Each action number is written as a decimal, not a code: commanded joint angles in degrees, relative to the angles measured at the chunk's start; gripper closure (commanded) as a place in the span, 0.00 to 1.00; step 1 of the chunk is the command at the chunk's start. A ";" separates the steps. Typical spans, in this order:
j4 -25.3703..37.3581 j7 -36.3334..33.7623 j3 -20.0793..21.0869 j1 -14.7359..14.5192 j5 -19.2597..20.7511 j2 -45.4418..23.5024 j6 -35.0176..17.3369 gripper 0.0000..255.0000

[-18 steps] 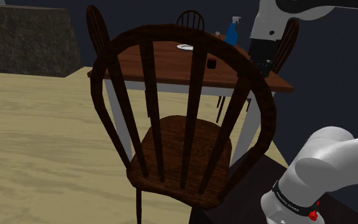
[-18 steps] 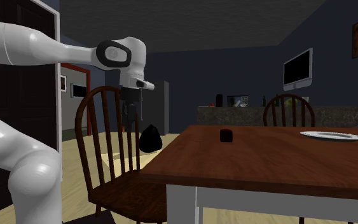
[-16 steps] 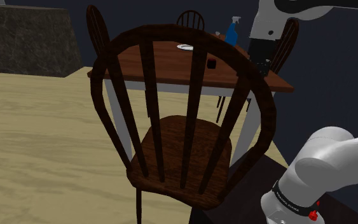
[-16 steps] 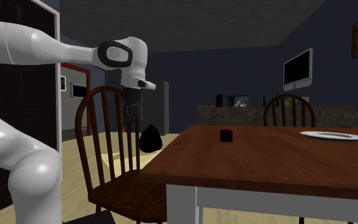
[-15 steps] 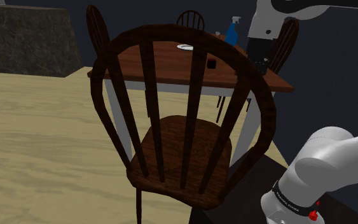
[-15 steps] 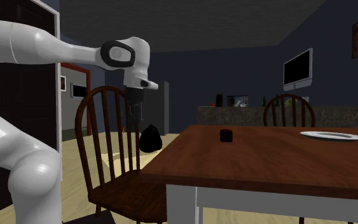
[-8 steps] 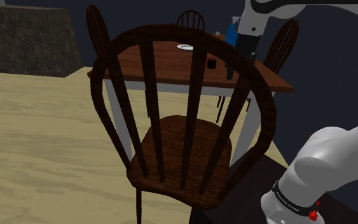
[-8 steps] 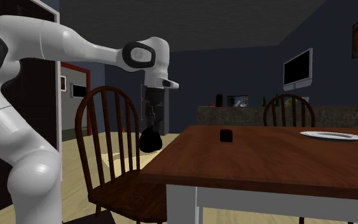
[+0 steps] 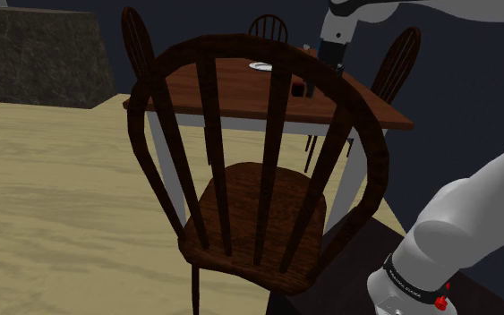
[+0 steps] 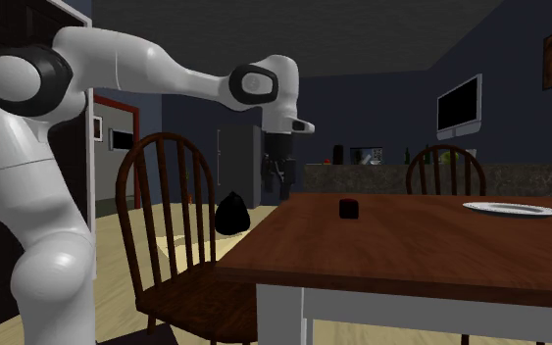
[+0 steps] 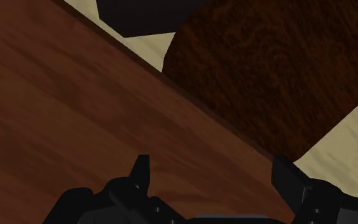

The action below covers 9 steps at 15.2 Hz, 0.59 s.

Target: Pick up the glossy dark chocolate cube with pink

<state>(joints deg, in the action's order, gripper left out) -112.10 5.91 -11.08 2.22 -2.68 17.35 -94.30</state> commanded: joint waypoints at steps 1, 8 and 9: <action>3.62 1.45 -1.00 0.20 -0.33 -3.95 -0.89 0.00; 20.49 6.30 -3.98 1.66 -3.31 -18.63 -0.34 0.00; 23.37 6.96 -4.33 2.04 -3.93 -20.91 0.07 0.00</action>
<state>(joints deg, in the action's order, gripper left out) -91.46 12.21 -15.09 3.97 -5.99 -1.04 -94.22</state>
